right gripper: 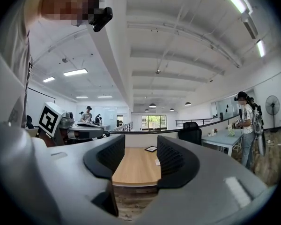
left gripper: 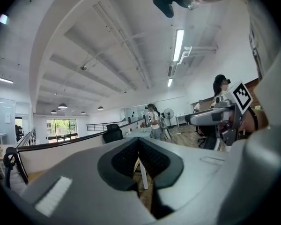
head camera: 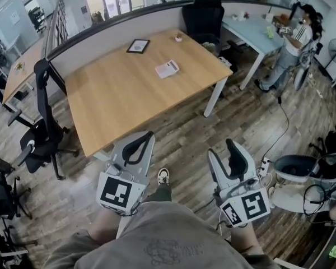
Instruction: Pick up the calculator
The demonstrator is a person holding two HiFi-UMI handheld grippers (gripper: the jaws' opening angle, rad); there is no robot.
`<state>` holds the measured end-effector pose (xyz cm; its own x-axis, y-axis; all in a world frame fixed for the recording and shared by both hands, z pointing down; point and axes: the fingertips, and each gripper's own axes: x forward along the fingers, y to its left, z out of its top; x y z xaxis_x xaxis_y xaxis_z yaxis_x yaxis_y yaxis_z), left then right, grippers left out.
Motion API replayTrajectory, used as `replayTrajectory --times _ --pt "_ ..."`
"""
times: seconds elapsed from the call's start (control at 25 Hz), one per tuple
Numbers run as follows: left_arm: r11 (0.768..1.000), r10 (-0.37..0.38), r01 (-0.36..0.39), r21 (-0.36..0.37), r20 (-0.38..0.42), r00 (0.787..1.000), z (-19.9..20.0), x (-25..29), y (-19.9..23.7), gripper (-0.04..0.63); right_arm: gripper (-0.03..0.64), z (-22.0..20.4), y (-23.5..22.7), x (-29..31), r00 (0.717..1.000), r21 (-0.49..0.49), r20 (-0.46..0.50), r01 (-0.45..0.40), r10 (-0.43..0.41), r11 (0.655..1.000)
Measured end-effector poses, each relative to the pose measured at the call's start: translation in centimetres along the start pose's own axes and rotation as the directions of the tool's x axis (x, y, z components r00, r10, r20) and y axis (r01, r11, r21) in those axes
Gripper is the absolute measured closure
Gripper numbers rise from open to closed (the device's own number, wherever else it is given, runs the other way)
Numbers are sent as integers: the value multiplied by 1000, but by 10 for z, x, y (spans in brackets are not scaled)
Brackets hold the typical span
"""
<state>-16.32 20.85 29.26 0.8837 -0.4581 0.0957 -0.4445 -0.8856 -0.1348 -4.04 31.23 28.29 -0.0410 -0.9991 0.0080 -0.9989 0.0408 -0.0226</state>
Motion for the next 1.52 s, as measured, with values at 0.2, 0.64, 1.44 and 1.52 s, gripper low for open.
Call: replayTrajectory --times 0.2,0.64,1.44,1.52 --pt "1000 -2 2 -3 5 1000 9 42 43 594 419 6 -23 52 1000 3 -23 15 -15 1000" --pt "1000 -23 23 -7 -5 1000 4 132 140 594 419 6 -62 180 998 -2 -55 21 -22 1000" --pt "999 33 -33 -13 -54 998 -25 242 207 594 419 -30 -145 305 994 36 -102 -46 49 998" --pt "998 59 -60 -19 -62 996 -26 256 215 594 419 -34 -156 323 990 38 -117 -74 78 997"
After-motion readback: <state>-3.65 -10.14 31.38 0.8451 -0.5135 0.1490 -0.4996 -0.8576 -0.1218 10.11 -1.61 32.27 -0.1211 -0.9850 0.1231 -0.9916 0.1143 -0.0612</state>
